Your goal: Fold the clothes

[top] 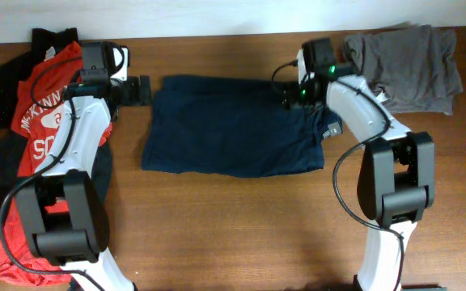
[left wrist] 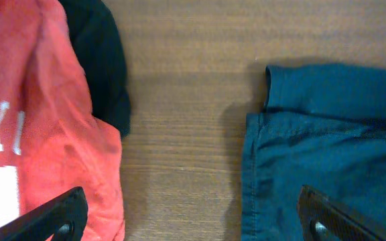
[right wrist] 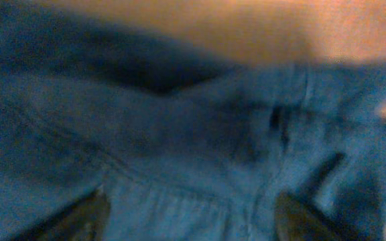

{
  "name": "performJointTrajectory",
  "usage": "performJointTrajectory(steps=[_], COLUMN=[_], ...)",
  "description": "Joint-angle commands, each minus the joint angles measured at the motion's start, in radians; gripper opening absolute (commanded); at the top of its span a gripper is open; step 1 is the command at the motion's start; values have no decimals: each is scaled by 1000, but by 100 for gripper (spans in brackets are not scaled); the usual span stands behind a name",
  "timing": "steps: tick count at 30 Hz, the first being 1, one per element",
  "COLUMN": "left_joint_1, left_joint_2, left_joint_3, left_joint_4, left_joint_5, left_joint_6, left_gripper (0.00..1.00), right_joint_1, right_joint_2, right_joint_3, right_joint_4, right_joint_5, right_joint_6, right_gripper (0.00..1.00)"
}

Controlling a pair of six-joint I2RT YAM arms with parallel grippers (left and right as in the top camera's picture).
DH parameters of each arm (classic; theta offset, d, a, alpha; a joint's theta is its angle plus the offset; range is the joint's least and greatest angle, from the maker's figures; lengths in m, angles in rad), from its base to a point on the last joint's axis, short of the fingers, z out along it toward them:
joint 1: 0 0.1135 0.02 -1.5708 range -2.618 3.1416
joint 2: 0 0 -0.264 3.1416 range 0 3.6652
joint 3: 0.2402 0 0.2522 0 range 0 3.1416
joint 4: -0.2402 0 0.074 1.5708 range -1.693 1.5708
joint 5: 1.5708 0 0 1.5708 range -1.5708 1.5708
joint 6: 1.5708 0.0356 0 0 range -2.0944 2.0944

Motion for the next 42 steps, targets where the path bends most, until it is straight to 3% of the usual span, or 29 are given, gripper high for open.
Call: performJointTrajectory(steps=[1,5,7,21,26,28,30,33,35,42], left_joint_1=[3,3,3,-2,-24,-27,-28,-28,-30,-30], left_joint_2=[38,95,131,257,294,320,347,355,359,360], left_joint_3=[1,1,1,1,1,1,1,1,1,1], left_joint_4=[-5,-5,2,93,97,96,96,96,96,96], left_joint_5=[55,111,140,352,357,357,364,376,376,376], left_joint_6=[-9,29,29,28,27,19,-4,-4,-4,-4], left_gripper=[99,99,99,99,99,90,47,15,1,1], right_joint_1=[0,-7,-21,-65,-66,-77,-103,-142,-174,-274], right_joint_2=[-18,-18,-16,-12,-12,-12,-11,-11,-10,-9], right_joint_3=[221,319,318,317,317,316,308,278,229,-42], right_joint_4=[-199,-391,-427,-472,-477,-482,-464,-419,-373,-161], right_joint_5=[-53,-52,-50,-50,-49,-43,-11,-20,-49,-336], right_joint_6=[-4,-4,-3,-4,-4,11,42,42,14,-87], right_gripper=[87,92,100,99,100,96,96,96,96,96])
